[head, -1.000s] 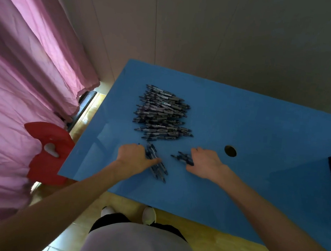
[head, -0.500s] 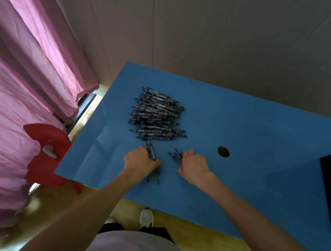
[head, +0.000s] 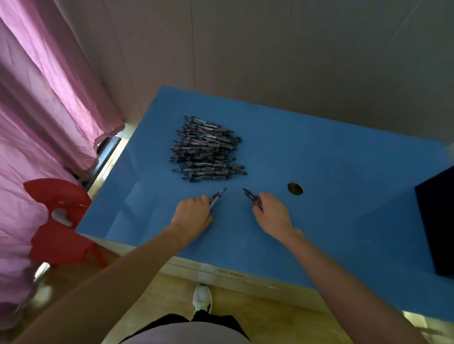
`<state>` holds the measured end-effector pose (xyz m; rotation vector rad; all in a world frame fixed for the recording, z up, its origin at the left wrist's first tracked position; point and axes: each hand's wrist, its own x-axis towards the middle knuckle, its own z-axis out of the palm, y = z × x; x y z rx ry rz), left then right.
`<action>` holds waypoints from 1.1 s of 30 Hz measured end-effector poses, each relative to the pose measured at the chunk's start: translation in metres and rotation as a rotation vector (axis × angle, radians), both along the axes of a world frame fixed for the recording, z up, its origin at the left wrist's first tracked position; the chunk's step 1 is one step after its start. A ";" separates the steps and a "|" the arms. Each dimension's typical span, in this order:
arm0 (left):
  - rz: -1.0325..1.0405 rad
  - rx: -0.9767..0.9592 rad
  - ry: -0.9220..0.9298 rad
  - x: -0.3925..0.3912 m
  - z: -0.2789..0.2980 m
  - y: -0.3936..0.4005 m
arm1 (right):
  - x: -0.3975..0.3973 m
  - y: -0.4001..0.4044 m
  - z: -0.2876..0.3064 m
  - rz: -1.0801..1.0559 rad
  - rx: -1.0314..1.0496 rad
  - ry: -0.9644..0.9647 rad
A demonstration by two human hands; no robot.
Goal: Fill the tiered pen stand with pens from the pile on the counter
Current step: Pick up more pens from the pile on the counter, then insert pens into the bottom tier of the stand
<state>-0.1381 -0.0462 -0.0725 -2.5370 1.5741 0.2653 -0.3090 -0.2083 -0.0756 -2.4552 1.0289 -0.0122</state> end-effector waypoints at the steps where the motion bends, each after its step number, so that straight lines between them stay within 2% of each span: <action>1: -0.005 0.002 0.000 -0.001 0.001 0.003 | -0.002 0.001 -0.002 -0.033 0.032 -0.034; 4: 0.059 -0.067 0.126 0.007 -0.001 0.015 | -0.009 0.010 0.001 -0.103 0.156 -0.131; 9: 0.163 -0.181 0.608 0.006 0.023 0.025 | -0.029 0.025 0.027 -0.352 0.391 -0.403; 14: 0.214 -0.454 0.904 -0.053 0.072 0.013 | -0.069 0.044 0.074 -0.598 0.491 -0.690; 17: 0.212 -0.516 1.123 -0.095 0.098 0.002 | -0.106 0.050 0.100 -0.762 0.526 -0.796; 20: 0.214 -0.530 1.301 -0.140 0.120 -0.010 | -0.152 0.049 0.119 -0.875 0.547 -0.822; 23: 0.187 -0.505 1.371 -0.183 0.133 -0.026 | -0.206 0.046 0.131 -0.945 0.547 -0.831; 26: 0.159 -0.465 1.399 -0.222 0.145 -0.044 | -0.262 0.041 0.140 -0.993 0.414 -0.870; 29: 0.100 -0.442 1.356 -0.259 0.155 -0.059 | -0.315 0.033 0.146 -1.042 0.327 -0.933; 33: 0.087 -0.444 1.336 -0.302 0.158 -0.083 | -0.383 0.013 0.151 -1.111 0.335 -0.993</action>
